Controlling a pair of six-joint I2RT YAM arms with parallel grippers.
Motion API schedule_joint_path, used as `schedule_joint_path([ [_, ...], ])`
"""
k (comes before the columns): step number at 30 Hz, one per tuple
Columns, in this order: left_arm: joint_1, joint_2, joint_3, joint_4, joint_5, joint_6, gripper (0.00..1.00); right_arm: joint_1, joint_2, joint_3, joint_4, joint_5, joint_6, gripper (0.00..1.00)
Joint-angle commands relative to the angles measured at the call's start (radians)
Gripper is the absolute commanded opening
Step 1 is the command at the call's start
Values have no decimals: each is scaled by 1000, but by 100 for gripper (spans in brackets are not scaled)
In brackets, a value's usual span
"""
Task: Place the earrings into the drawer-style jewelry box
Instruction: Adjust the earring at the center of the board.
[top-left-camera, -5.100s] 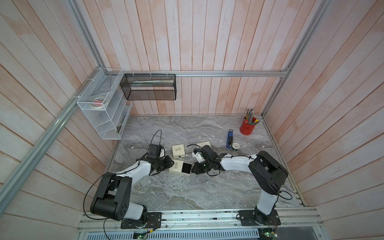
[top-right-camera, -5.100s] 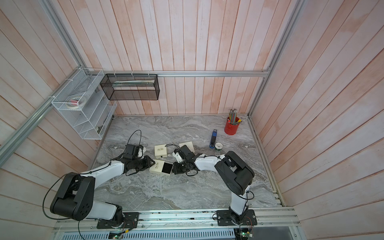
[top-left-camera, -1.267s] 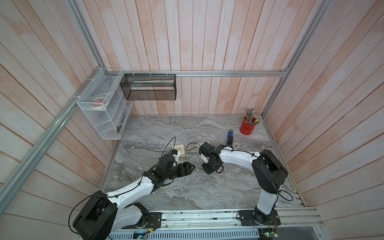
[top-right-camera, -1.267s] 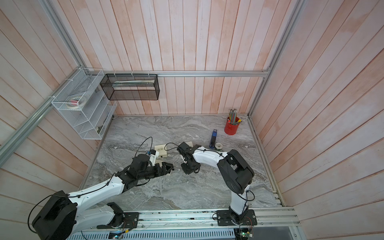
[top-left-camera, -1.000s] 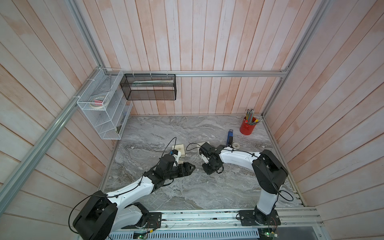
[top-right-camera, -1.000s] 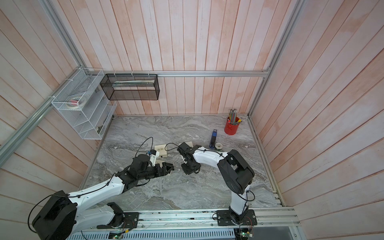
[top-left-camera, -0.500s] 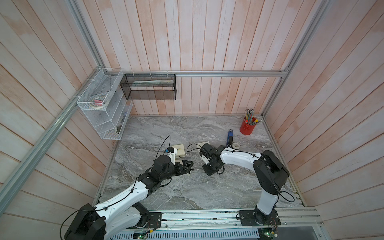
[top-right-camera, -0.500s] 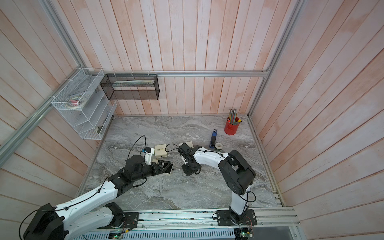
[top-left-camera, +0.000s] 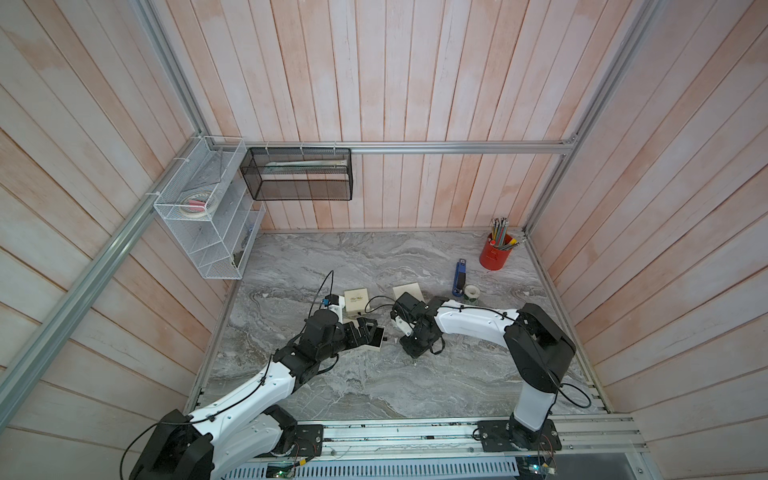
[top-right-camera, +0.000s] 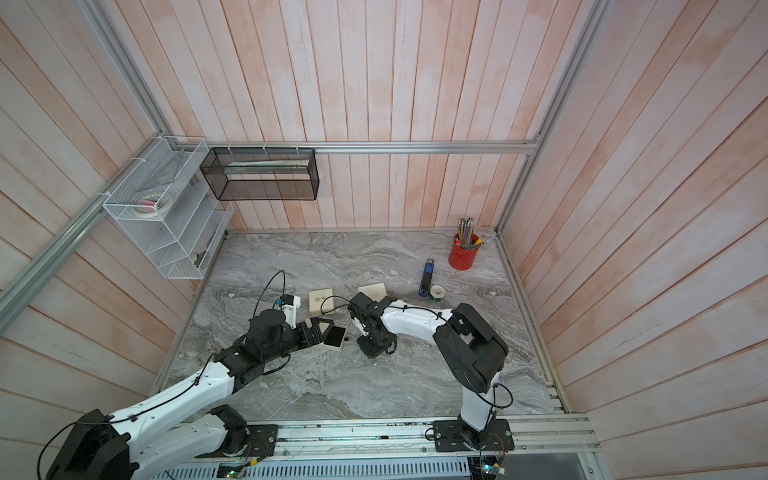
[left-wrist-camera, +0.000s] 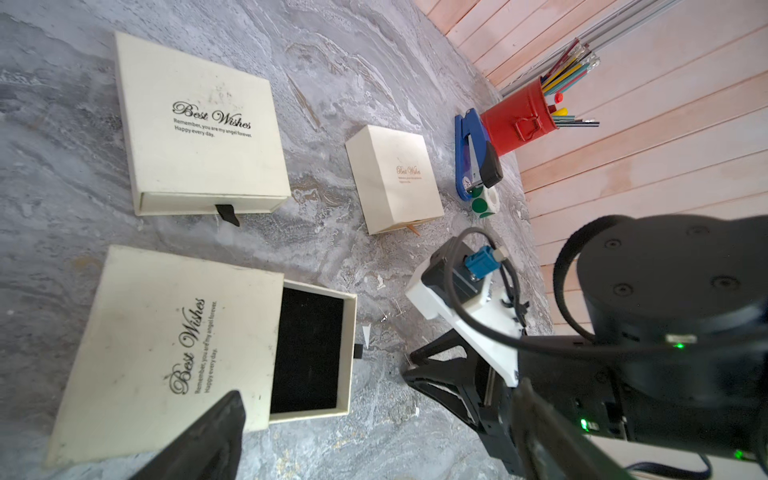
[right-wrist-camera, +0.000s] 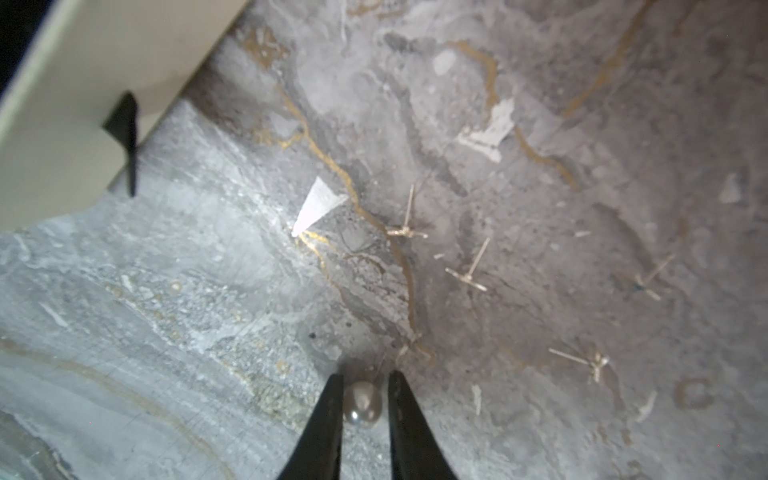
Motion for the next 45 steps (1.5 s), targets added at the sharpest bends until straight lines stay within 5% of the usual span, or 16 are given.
schedule_joint_path([
  [1, 7, -9, -18, 9, 26, 19, 100, 3, -18, -18, -5, 11, 4, 26],
  [13, 26, 62, 40, -65, 8, 16, 100, 0, -44, -50, 0, 28, 35, 27],
  [34, -5, 153, 48, 36, 155, 57, 100, -79, -124, -109, 50, -33, 76, 24],
  [45, -167, 202, 4, 199, 170, -34, 100, -153, -221, -202, 207, -315, 437, 24],
])
